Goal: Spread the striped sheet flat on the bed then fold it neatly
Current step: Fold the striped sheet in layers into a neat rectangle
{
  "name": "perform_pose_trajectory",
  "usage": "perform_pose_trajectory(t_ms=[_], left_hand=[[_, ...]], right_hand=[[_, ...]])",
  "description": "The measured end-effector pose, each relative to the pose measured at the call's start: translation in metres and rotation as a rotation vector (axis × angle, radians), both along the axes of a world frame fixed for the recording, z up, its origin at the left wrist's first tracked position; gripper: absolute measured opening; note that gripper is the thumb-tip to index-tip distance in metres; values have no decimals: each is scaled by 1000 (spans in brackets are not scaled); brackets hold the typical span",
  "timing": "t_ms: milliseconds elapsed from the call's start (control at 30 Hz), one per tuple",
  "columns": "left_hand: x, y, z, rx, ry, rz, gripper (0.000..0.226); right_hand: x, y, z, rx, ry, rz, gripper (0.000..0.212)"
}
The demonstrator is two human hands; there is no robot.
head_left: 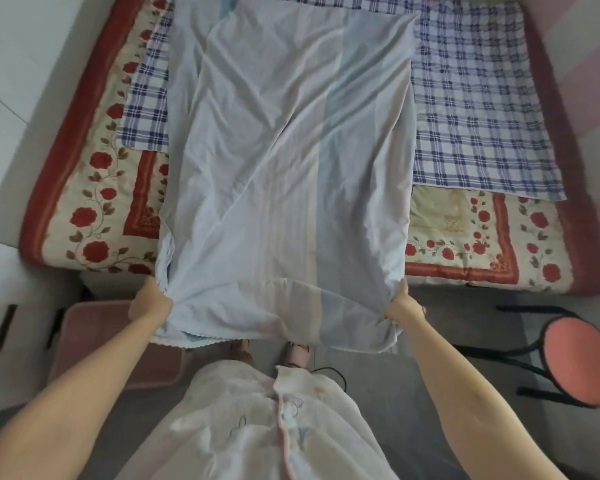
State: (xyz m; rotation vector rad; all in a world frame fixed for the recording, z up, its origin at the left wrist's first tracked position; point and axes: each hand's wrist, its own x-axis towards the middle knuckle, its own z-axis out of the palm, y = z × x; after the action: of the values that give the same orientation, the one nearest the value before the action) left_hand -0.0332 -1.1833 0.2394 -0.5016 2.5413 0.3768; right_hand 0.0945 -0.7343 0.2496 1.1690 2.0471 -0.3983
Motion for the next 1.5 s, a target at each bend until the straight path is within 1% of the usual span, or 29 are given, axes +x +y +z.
perform_pose_trajectory(t_ms=[33, 67, 100, 133, 167, 200, 233, 267, 300, 367, 433, 500, 600, 633, 700, 767, 800, 833, 867, 967, 1033, 1100, 1200, 1300, 1333, 1367, 1433, 1500], left_hand=[[4, 0, 0, -29, 4, -3, 29], [10, 2, -2, -76, -7, -27, 26], [15, 3, -2, -124, -10, -81, 22], [19, 3, -3, -165, -8, -140, 19], [24, 3, -4, -185, -7, -170, 17], [26, 2, -5, -184, 0, -172, 16], [27, 2, -7, -167, 5, -149, 15], [28, 0, -9, -142, 8, -100, 13], [25, -3, -11, -112, 11, -17, 13], [24, -6, -17, -49, 4, 115, 15], [28, -15, -27, 29, -55, 251, 18], [36, -30, -39, 115, -112, 393, 23], [48, -49, -64, 192, -125, 544, 35], [51, -55, -71, 189, -146, 608, 39], [51, -73, -88, 174, -209, 771, 55], [44, -86, -99, 99, -262, 897, 70], [36, -93, -102, 60, -270, 930, 73], [26, -100, -108, 40, -244, 922, 72], [14, -107, -117, 68, -197, 870, 65], [-37, -117, -150, 276, 4, 638, 34], [-71, -118, -174, 362, 93, 487, 22], [-102, -116, -200, 408, 137, 394, 21], [-134, -103, -228, 467, 181, 364, 27], [-158, -90, -270, 440, 295, 294, 26], [-168, -86, -294, 404, 331, 286, 27], [-174, -85, -303, 358, 362, 284, 27], [-186, -75, -326, 260, 420, 350, 22], [-194, -69, -332, 161, 479, 403, 16]], right_hand=[[0, 3, -3, 7, -32, 48, 79], [1, 6, -10, -7, -81, 137, 74], [1, 10, -20, -43, -164, 262, 64], [-1, 18, -40, -83, -328, 316, 60], [-3, 25, -57, -122, -454, 342, 64], [-8, 29, -75, -141, -530, 382, 72], [-15, 29, -84, -150, -564, 455, 76], [-25, 18, -70, -151, -511, 510, 75], [-46, 2, -55, -146, -437, 558, 66], [-78, -24, -34, -169, -282, 553, 47], [-111, -44, -27, -215, -152, 615, 43], [-147, -69, -23, -232, -128, 720, 44], [-190, -104, -23, -254, -104, 796, 46], [-203, -118, -27, -264, -113, 807, 46], [-228, -148, -43, -281, -128, 815, 45], [-242, -171, -56, -305, -142, 784, 43], [-250, -182, -64, -316, -127, 769, 43], [-259, -195, -71, -314, -105, 764, 42], [-270, -206, -81, -306, -67, 770, 41], [-310, -240, -110, -261, 114, 813, 37], [-342, -261, -127, -273, 247, 831, 36], [-380, -283, -148, -264, 353, 894, 35], [-439, -316, -170, -244, 443, 1049, 34], [-500, -353, -198, -166, 512, 1302, 35], [-521, -368, -221, -148, 522, 1375, 34], [-535, -380, -232, -149, 527, 1427, 33], [-558, -398, -266, -149, 471, 1581, 32], [-569, -409, -287, -122, 401, 1750, 30]])
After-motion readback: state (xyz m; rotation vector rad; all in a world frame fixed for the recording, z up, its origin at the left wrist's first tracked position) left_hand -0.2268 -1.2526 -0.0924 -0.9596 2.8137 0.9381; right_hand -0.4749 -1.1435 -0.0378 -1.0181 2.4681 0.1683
